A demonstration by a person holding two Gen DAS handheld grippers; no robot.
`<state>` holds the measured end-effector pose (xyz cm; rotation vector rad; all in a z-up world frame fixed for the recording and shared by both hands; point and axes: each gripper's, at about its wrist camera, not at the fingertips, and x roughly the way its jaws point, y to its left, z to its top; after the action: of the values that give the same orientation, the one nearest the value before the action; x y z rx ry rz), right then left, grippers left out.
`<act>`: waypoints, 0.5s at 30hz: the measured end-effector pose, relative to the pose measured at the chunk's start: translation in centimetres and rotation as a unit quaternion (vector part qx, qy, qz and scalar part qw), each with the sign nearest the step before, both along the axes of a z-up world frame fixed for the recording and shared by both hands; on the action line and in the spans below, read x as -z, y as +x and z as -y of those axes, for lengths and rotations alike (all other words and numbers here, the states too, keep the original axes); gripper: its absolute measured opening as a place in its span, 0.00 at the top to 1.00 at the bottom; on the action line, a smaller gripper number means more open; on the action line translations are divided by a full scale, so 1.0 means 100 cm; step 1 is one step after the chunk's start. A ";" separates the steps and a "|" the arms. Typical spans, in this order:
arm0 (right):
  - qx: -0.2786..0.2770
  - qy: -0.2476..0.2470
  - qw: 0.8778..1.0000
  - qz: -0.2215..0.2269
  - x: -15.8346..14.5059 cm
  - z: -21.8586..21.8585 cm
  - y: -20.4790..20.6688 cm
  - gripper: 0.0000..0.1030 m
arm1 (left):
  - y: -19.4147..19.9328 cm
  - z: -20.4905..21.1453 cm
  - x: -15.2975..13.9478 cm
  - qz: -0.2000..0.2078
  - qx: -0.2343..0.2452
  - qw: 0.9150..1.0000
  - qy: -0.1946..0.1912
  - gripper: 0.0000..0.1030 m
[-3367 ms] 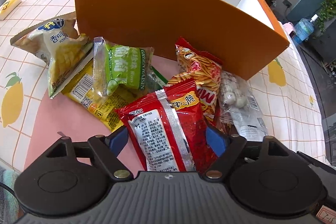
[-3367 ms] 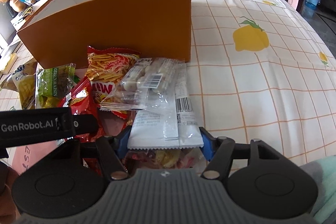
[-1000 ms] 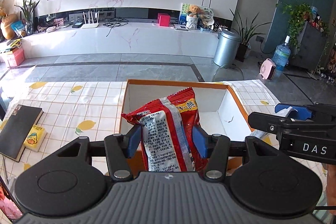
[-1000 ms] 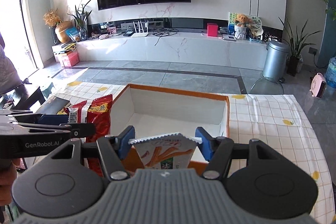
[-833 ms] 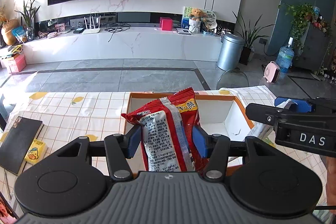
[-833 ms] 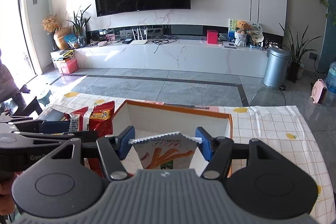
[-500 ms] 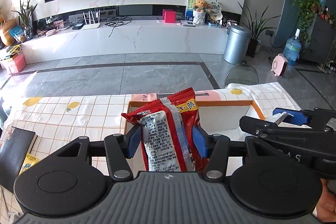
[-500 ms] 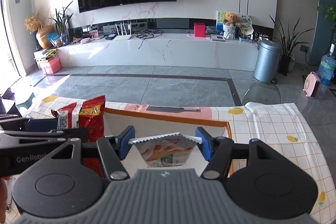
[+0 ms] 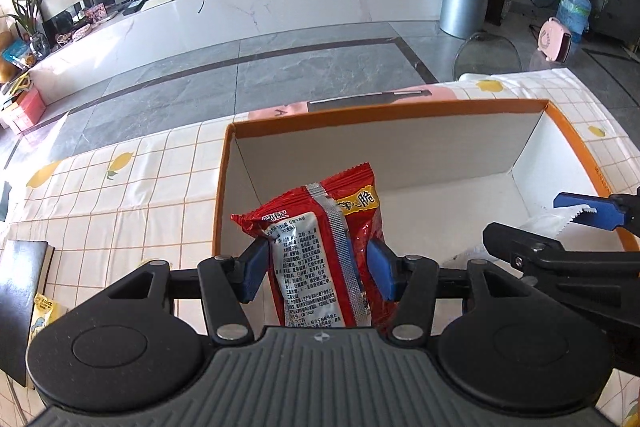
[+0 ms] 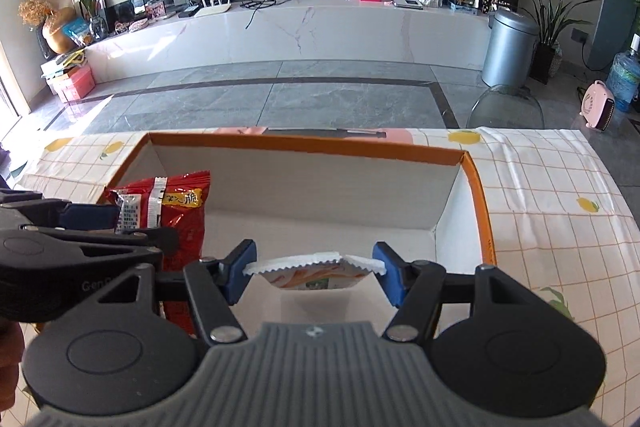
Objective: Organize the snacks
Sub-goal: 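Carry the red bag and white wrapper with both tools into the orange box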
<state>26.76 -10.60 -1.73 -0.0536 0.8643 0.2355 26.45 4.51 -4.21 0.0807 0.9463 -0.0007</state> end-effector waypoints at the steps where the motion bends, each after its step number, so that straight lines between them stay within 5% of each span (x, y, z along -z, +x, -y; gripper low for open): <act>1: -0.002 -0.004 1.000 -0.011 0.004 0.002 -0.001 0.40 | -0.002 0.002 0.002 -0.004 0.003 1.000 0.003 0.40; 15: -0.002 0.009 0.984 -0.179 0.045 0.007 0.004 0.39 | -0.001 0.006 0.015 -0.040 0.021 0.998 0.042 0.32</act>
<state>27.14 -11.29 -6.26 0.0056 1.2203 0.2609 26.33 3.88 -5.67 0.1791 1.0238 -0.0021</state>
